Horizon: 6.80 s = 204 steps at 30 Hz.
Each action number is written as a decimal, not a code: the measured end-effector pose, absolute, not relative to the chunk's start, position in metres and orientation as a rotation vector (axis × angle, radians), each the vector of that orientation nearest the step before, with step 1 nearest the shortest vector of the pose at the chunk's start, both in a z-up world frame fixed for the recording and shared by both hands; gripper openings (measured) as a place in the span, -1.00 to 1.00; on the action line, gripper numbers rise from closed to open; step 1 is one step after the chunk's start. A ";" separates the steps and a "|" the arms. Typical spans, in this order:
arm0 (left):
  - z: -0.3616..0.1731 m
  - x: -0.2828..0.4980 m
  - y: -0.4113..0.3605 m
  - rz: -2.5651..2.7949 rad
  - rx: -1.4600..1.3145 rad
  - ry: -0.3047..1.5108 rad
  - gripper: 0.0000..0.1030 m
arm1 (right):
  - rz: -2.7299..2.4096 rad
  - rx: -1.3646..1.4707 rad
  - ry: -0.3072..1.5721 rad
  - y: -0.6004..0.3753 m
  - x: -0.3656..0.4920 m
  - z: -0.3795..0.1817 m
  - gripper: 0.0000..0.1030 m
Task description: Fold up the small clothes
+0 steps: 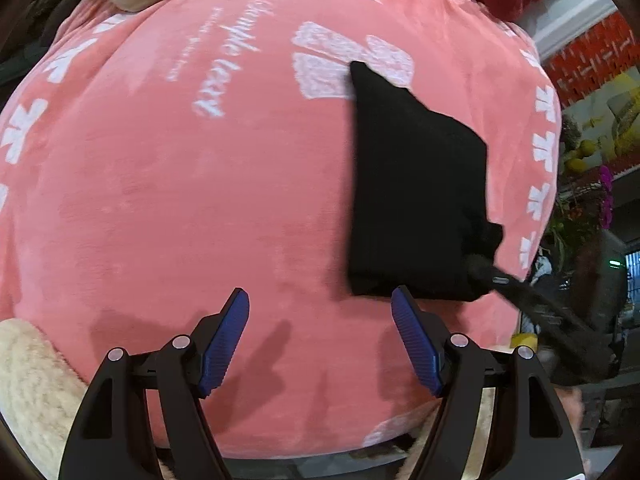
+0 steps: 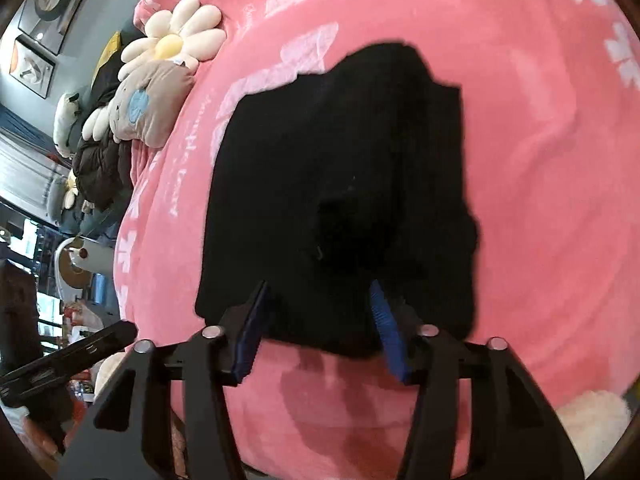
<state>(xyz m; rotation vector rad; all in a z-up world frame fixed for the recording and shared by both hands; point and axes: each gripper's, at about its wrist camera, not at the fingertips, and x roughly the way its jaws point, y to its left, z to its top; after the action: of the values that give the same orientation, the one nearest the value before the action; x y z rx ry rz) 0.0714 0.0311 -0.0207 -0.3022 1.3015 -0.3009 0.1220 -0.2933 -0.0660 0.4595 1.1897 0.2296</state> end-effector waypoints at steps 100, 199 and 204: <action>-0.011 0.055 0.024 -0.275 -0.101 1.271 0.34 | 0.360 0.258 1.249 -0.170 0.208 -0.056 -0.73; -0.038 0.009 0.111 -0.251 -0.042 1.093 0.23 | 0.134 0.149 1.056 -0.129 0.040 -0.016 -0.04; -0.060 0.005 0.103 -0.236 -0.022 1.123 0.25 | 0.067 0.127 1.054 -0.130 0.026 -0.030 0.18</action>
<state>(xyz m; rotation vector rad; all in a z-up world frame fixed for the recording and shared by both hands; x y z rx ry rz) 0.0049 0.1028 -0.0599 -0.0224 1.1233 -0.2356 0.0258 -0.1304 -0.0300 0.1268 1.0539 0.0672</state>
